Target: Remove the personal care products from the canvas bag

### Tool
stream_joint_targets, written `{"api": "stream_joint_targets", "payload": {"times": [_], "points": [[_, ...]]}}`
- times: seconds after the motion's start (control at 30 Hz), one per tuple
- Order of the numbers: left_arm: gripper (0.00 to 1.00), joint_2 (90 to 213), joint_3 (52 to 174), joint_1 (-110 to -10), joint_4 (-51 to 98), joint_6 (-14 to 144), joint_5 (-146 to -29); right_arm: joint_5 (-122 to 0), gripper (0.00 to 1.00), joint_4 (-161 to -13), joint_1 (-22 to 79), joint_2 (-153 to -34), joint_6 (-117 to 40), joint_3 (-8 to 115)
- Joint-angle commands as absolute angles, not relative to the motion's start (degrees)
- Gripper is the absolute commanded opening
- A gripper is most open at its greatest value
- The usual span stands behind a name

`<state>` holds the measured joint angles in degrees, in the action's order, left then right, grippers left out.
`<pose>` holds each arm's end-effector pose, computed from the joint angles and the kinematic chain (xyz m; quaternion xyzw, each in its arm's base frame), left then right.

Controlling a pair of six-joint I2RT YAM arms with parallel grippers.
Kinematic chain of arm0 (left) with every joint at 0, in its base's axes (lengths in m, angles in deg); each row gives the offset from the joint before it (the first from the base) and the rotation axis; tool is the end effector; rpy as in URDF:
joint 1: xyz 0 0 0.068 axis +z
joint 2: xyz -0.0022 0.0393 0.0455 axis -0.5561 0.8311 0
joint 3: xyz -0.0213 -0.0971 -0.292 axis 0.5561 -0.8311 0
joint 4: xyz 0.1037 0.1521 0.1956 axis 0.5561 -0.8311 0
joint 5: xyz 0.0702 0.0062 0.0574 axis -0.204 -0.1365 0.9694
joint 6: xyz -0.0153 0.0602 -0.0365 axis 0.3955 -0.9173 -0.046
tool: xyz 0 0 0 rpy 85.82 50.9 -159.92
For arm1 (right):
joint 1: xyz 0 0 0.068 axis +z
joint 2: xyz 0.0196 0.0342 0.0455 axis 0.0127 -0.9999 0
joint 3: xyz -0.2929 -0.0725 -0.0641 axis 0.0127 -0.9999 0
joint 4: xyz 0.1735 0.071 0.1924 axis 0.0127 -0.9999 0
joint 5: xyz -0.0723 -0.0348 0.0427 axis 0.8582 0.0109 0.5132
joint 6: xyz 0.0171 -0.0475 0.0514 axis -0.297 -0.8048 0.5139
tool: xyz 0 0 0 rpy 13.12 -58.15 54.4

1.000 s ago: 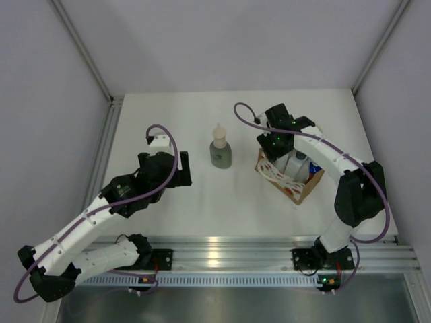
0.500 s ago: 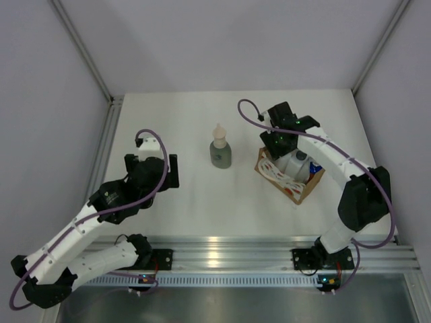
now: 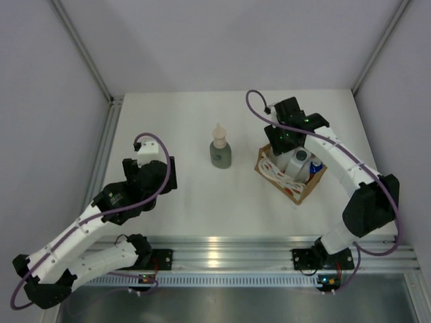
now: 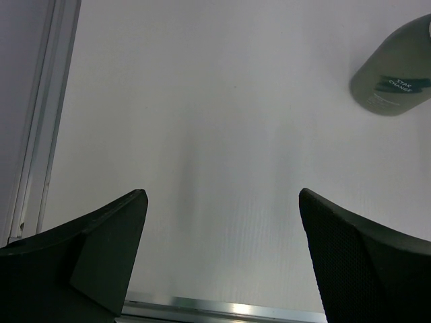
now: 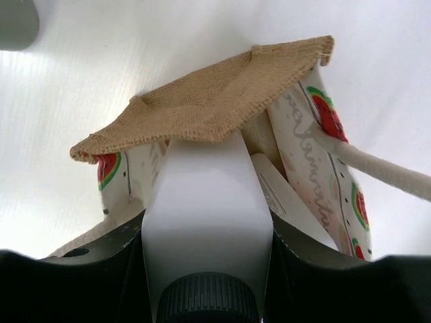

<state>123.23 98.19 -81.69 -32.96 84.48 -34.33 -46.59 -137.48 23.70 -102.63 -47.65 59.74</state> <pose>0.1226 -0.0732 0.3580 -0.0269 0.8628 0.0385 0.5033 0.3197 0.1377 0.3218 -0.2088 0.9404 -0.0046 0.2684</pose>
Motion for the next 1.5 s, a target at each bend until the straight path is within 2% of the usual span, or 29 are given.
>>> {"api": "stream_joint_targets", "payload": {"times": [0.0, 0.93, 1.23, 1.47], "points": [[0.98, 122.6, 98.1, -81.8, -32.5, 85.6, -31.6, -44.6, 0.00, -135.5, 22.8, -94.7, -45.7, 66.5], [0.98, 120.4, 97.8, -81.7, -32.5, 86.4, -31.0, -50.2, 0.00, -146.8, 24.3, -92.5, -41.9, 86.7], [0.98, 119.7, 97.6, -81.7, -32.5, 86.7, -30.9, -54.6, 0.00, -148.2, 27.1, -97.6, -42.9, 96.3], [0.98, 119.4, 97.5, -81.8, -32.4, 86.6, -31.1, -56.3, 0.00, -143.3, 28.6, -103.9, -43.1, 96.1]]}}
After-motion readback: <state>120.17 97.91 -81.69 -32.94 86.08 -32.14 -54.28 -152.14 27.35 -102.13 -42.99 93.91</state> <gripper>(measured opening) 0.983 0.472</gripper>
